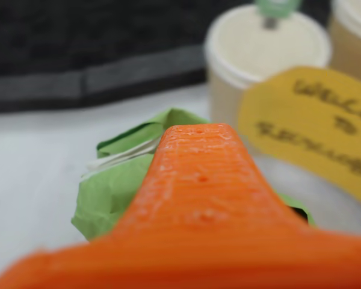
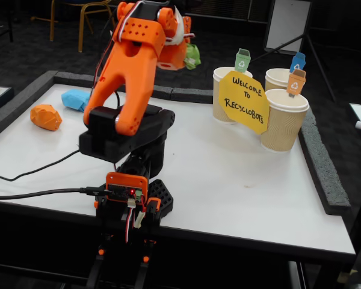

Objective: Sort rubbish by color.

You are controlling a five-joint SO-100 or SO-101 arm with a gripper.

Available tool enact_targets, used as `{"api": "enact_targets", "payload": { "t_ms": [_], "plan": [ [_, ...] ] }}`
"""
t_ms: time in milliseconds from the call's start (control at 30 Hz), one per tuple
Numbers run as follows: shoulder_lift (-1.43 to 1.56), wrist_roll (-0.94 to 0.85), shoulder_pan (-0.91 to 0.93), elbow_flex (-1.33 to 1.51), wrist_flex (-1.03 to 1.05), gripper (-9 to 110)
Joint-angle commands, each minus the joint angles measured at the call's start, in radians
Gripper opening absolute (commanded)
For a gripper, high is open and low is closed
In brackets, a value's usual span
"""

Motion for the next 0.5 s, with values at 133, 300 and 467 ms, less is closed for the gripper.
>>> {"api": "enact_targets", "payload": {
  "t_ms": [133, 300, 467],
  "plan": [
    [0.058, 0.003, 0.112, -0.058, -0.006, 0],
    [0.067, 0.003, 0.172, -0.083, 0.018, 0],
    [0.069, 0.003, 0.221, -0.117, 0.031, 0]
  ]
}}
